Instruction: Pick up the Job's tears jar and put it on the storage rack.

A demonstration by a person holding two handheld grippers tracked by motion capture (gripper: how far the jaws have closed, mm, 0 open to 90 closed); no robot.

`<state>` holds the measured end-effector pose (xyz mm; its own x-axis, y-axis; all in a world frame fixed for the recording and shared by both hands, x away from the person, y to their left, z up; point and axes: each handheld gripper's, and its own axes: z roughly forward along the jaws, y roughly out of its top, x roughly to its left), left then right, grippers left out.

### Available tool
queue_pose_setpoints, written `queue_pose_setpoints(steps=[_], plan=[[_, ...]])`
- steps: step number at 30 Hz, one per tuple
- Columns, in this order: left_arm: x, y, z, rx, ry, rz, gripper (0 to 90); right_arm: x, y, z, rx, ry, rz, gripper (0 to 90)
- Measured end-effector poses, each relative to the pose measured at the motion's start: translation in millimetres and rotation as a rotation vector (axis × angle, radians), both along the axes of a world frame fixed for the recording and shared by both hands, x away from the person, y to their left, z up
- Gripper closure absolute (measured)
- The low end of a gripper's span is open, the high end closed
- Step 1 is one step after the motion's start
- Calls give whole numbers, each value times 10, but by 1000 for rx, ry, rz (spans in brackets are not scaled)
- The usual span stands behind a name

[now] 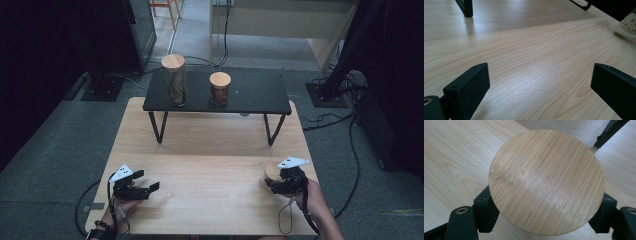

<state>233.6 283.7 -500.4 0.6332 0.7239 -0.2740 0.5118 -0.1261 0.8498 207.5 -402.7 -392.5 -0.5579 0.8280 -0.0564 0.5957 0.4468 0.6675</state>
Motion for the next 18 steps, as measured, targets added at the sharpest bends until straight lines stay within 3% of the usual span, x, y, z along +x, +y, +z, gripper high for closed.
queue_pose_setpoints(steps=[18], plan=[[-4, 8, -8, -7, -3, -1, 22, 64, 51, 289, -9, -13, 16, 251]])
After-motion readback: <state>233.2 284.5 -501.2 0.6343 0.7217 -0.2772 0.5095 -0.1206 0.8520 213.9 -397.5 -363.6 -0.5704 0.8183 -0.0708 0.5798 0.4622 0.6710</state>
